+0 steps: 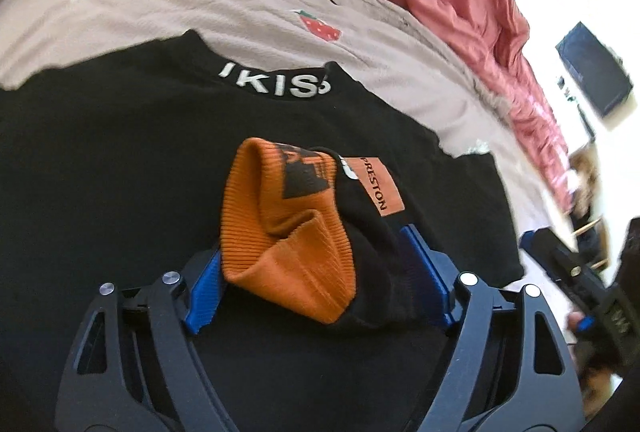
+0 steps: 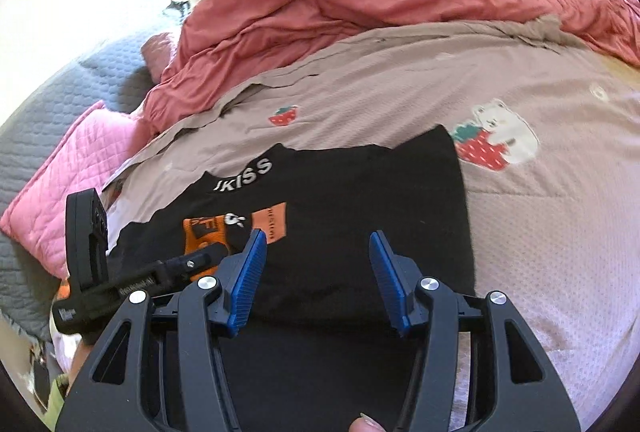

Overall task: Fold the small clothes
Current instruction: 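Carry the held sleeve across the shirt body with the right tool, then lower the sleeve onto the shirt body and open the right tool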

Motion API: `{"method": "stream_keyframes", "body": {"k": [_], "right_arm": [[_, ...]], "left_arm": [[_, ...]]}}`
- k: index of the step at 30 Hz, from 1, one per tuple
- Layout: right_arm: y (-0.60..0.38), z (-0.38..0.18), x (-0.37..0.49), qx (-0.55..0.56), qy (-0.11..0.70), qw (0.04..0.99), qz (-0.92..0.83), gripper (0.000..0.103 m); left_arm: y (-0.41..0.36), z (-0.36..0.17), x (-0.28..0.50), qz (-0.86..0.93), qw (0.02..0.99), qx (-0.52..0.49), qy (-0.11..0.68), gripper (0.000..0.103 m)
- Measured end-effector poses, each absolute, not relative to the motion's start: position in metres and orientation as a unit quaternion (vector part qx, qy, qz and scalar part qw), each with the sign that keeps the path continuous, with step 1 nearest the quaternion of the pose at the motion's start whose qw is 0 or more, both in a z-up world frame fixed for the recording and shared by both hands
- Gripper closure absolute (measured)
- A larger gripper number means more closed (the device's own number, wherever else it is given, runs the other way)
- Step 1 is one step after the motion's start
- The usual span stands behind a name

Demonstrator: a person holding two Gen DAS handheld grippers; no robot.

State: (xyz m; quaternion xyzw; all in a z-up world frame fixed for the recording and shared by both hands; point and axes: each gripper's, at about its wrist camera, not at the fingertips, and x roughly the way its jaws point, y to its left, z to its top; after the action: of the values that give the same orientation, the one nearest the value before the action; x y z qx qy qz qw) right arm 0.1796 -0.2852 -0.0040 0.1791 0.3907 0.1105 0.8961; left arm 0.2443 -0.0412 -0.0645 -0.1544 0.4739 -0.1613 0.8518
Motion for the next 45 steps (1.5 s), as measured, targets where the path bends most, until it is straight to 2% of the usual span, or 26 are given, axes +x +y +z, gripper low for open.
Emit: {"method": "stream_keyframes", "body": {"k": [1, 2, 3, 4, 6, 16, 25, 29, 32, 36, 40, 45], "right_arm": [[-0.285, -0.005, 0.179, 0.180, 0.391, 0.896, 0.108, 0.051], [-0.286, -0.006, 0.179, 0.181, 0.391, 0.896, 0.107, 0.051], [-0.287, -0.007, 0.179, 0.184, 0.392, 0.895, 0.106, 0.051], [-0.287, -0.007, 0.179, 0.185, 0.391, 0.895, 0.104, 0.051], [-0.287, -0.006, 0.180, 0.187, 0.389, 0.896, 0.102, 0.051], [-0.281, -0.005, 0.181, 0.175, 0.390, 0.898, 0.101, 0.051], [-0.248, -0.011, 0.193, 0.113, 0.410, 0.899, 0.105, 0.051], [-0.238, -0.027, 0.210, 0.084, 0.437, 0.890, 0.097, 0.047], [-0.241, -0.051, 0.220, 0.098, 0.479, 0.869, 0.075, 0.046], [-0.239, -0.047, 0.210, 0.086, 0.466, 0.877, 0.080, 0.046], [-0.238, -0.035, 0.201, 0.082, 0.445, 0.887, 0.090, 0.046], [-0.232, -0.027, 0.200, 0.078, 0.436, 0.891, 0.099, 0.046]], "left_arm": [[-0.047, -0.065, 0.243, -0.154, 0.859, -0.134, 0.470, 0.042], [-0.052, -0.067, 0.242, -0.153, 0.864, -0.117, 0.466, 0.062], [-0.054, -0.069, 0.242, -0.157, 0.863, -0.109, 0.467, 0.078], [-0.055, -0.071, 0.241, -0.160, 0.862, -0.107, 0.469, 0.079], [-0.045, -0.069, 0.240, -0.169, 0.860, -0.125, 0.465, 0.088], [0.036, -0.016, 0.234, -0.111, 0.897, -0.153, 0.399, 0.090], [0.077, -0.045, 0.236, -0.088, 0.870, -0.200, 0.442, 0.090], [0.091, -0.054, 0.231, -0.062, 0.864, -0.204, 0.456, 0.080], [0.111, -0.054, 0.227, -0.030, 0.863, -0.221, 0.454, 0.080], [0.133, -0.037, 0.219, 0.014, 0.877, -0.221, 0.427, 0.082], [0.124, -0.019, 0.216, -0.013, 0.889, -0.212, 0.405, 0.082], [0.082, -0.021, 0.220, -0.065, 0.897, -0.162, 0.405, 0.082]]}}
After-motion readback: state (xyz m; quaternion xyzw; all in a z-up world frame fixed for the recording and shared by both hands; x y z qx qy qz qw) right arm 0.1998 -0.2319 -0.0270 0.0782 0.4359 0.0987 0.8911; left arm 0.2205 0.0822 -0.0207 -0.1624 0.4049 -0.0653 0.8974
